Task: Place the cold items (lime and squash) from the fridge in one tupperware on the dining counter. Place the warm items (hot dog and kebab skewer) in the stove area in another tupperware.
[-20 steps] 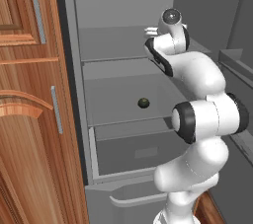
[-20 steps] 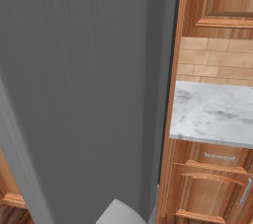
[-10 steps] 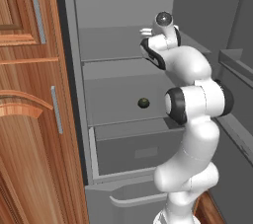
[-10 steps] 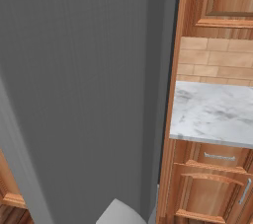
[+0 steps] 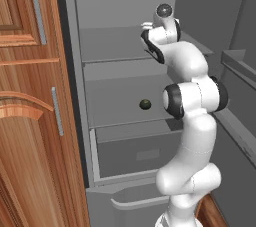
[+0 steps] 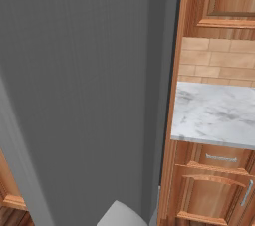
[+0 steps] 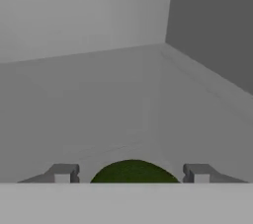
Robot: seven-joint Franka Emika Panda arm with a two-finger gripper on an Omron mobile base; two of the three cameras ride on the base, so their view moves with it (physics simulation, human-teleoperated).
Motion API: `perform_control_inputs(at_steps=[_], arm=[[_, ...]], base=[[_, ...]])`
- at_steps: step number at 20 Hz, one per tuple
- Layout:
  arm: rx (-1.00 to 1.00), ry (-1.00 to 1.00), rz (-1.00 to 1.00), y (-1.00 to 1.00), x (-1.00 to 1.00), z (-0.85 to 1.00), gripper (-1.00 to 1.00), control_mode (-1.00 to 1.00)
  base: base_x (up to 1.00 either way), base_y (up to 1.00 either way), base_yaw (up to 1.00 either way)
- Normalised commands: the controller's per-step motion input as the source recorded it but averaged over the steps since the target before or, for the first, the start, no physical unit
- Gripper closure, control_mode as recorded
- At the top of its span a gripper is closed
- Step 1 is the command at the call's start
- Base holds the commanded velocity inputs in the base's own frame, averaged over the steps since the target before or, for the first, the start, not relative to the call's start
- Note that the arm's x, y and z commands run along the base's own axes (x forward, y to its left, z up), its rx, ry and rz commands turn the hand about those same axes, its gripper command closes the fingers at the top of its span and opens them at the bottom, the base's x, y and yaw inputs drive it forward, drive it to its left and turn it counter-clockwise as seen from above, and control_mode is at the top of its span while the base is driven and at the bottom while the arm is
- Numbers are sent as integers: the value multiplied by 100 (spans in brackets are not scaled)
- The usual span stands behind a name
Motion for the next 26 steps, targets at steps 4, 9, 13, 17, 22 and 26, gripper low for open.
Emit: perform_control_inputs(at_steps=[4, 9, 13, 17, 22, 26], arm=[[0, 19, -12, -1, -36, -94, 100, -100], [0, 21, -12, 1, -27, -100, 100, -100], [0, 8, -11, 7, -55, -94, 100, -100], [15, -1, -5, 34, -92, -1, 100, -100], [18, 7, 0, 91, -75, 78, 100, -100], [18, 16, 0, 98, -78, 93, 100, -100]], base=[[0, 0, 0], [0, 0, 0], [0, 0, 0], [0, 0, 0], [0, 0, 0], [0, 0, 0]])
